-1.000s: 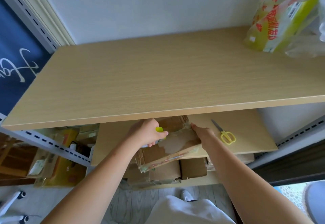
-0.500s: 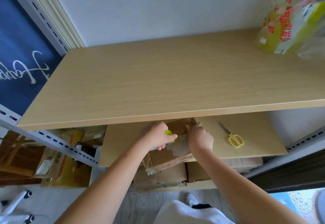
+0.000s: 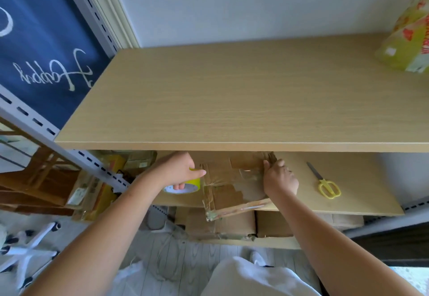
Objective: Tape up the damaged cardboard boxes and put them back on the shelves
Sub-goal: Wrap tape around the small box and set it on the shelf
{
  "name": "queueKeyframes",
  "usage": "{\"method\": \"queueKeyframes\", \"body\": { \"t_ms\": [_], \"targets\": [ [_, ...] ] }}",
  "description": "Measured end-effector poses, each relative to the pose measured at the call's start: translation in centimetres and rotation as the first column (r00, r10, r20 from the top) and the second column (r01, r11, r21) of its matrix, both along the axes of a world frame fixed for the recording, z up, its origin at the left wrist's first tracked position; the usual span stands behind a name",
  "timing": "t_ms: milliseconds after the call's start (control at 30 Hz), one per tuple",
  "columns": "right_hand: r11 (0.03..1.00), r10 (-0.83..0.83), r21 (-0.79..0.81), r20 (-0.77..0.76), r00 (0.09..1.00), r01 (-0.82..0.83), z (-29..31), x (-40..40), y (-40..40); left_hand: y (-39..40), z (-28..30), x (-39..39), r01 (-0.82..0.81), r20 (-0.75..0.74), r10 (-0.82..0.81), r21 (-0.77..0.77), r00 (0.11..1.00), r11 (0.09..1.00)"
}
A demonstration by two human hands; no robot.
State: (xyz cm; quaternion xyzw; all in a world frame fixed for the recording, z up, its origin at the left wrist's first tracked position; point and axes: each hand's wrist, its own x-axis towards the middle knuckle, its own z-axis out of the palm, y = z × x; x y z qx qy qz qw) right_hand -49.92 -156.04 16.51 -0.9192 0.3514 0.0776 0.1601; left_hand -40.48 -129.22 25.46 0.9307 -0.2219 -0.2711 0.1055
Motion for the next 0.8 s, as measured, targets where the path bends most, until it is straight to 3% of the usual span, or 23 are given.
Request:
{"method": "queueKeyframes", "body": {
  "t_ms": [200, 400, 533, 633, 800],
  "targets": [
    [1.0, -0.012, 0.002, 0.012, 1.0, 0.012, -0.2, -0.1, -0.2, 1.2, -2.4, -1.4, -0.048, 0.163, 0.024, 0.147, 0.986, 0.988],
    [1.0, 0.007, -0.017, 0.017, 1.0, -0.007, 0.4, -0.5, 0.3, 1.5, -5.8, -1.9, -0.1, 0.108, 0.086, 0.127, 0.99, 0.987],
    [0.96, 0.176, -0.216, -0.021, 0.984, -0.176, 1.0, -0.2, 1.2, 2.0, -8.0, -2.7, -0.141, -0.046, 0.141, -0.006, 0.989, 0.99],
    [0.971, 0.151, -0.184, -0.038, 0.988, -0.156, 1.3, -0.3, 4.1, 1.8, -9.2, -3.7, -0.177, -0.152, 0.165, -0.07, 0.975, 0.982],
    [0.974, 0.215, -0.055, -0.092, 0.972, -0.22, 0.7, -0.7, 9.9, 1.7, -9.5, -4.0, -0.211, -0.149, 0.192, -0.124, 0.97, 0.97]
  ]
}}
